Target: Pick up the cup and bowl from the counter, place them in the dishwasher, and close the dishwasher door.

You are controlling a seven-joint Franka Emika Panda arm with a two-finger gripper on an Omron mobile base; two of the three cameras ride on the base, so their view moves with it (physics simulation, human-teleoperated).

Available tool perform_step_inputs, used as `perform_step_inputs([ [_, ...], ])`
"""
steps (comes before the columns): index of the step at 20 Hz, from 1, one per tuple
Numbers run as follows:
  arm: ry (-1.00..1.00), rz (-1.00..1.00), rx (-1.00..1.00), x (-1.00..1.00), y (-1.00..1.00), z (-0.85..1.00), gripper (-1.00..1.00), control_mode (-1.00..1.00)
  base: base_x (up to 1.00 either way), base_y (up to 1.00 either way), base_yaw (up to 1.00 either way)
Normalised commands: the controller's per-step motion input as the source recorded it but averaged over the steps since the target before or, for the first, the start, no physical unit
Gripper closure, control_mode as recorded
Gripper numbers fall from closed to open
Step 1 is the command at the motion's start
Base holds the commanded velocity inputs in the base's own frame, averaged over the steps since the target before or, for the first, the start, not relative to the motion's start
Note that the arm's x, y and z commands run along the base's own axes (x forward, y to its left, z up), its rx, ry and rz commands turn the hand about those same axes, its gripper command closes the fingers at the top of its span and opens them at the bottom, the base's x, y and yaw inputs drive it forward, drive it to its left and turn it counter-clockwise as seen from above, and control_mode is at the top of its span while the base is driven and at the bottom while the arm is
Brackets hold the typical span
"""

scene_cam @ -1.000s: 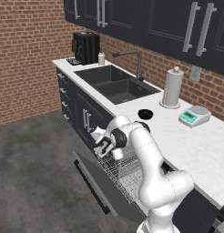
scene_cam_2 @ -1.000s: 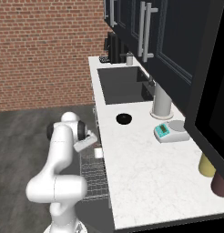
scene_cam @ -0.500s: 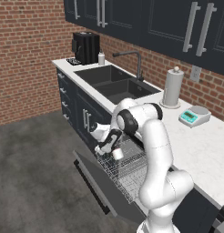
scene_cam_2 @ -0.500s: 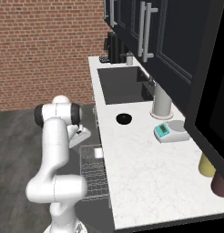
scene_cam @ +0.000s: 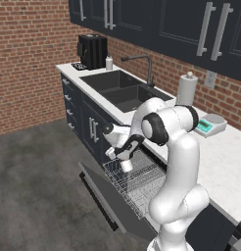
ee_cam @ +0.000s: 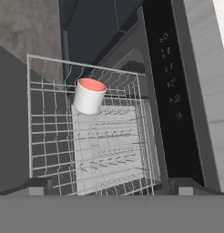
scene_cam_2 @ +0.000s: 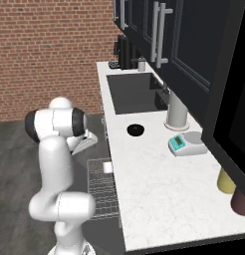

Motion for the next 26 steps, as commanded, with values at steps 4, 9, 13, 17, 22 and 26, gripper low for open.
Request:
perform_step_inputs([
  [4, 0.00, 0.00, 0.05, -0.01, -0.01, 1.00, -1.00, -1.00, 0.00, 0.00, 0.00],
  [9, 0.00, 0.00, 0.01, 0.05, -0.21, 0.97, -1.00, -1.00, 0.00, 0.00, 0.00],
  [13, 0.00, 0.00, 0.00, 0.39, -0.51, 0.50, -1.00, -1.00, 0.00, 0.00, 0.00],
  [17, 0.00, 0.01, 0.00, 0.58, -0.67, 0.05, -1.00, -1.00, 0.00, 0.00, 0.00],
  [22, 0.00, 0.04, 0.00, 0.56, -0.68, -0.08, -1.00, -1.00, 0.00, 0.00, 0.00],
  [26, 0.00, 0.03, 0.00, 0.40, -0.39, -0.14, -1.00, -1.00, 0.00, 0.00, 0.00],
])
